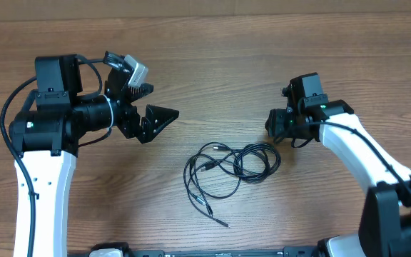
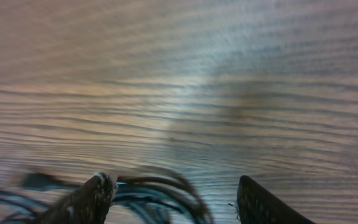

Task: Untangle cables

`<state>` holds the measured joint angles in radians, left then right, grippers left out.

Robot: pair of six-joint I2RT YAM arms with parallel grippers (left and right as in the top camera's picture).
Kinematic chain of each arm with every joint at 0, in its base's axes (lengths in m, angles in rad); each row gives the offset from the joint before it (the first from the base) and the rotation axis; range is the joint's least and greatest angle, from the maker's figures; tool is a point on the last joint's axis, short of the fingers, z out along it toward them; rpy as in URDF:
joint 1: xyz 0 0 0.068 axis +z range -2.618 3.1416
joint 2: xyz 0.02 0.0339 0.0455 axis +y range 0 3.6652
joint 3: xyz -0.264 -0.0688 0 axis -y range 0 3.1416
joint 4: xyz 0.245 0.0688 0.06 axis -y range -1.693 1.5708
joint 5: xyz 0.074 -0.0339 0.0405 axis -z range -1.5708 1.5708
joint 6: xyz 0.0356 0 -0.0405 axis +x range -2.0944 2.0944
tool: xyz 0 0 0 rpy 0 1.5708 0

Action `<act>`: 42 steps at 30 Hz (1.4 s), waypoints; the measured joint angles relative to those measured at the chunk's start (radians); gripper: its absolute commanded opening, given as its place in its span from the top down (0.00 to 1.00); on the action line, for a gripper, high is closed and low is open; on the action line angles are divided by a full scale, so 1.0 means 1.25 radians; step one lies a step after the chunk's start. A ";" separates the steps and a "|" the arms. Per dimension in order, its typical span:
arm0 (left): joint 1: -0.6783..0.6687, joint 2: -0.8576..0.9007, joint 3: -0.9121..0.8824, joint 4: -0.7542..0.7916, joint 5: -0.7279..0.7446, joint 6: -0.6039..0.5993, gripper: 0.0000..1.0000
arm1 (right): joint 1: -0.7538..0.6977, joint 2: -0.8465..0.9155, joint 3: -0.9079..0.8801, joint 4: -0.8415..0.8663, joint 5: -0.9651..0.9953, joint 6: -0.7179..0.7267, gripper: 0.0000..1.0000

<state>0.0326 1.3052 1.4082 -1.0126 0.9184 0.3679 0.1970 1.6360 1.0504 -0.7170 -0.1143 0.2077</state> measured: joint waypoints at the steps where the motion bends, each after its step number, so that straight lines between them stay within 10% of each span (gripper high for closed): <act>1: 0.000 0.000 0.000 -0.009 -0.013 -0.002 0.00 | -0.005 0.016 0.000 -0.004 -0.001 -0.009 0.37; 42: -0.005 0.031 0.000 -0.009 -0.065 -0.015 0.00 | -0.016 0.042 -0.122 -0.031 0.053 -0.190 0.48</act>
<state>0.0257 1.3445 1.4082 -1.0241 0.8375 0.3496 0.1772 1.6886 0.8978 -0.7555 -0.0475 -0.0299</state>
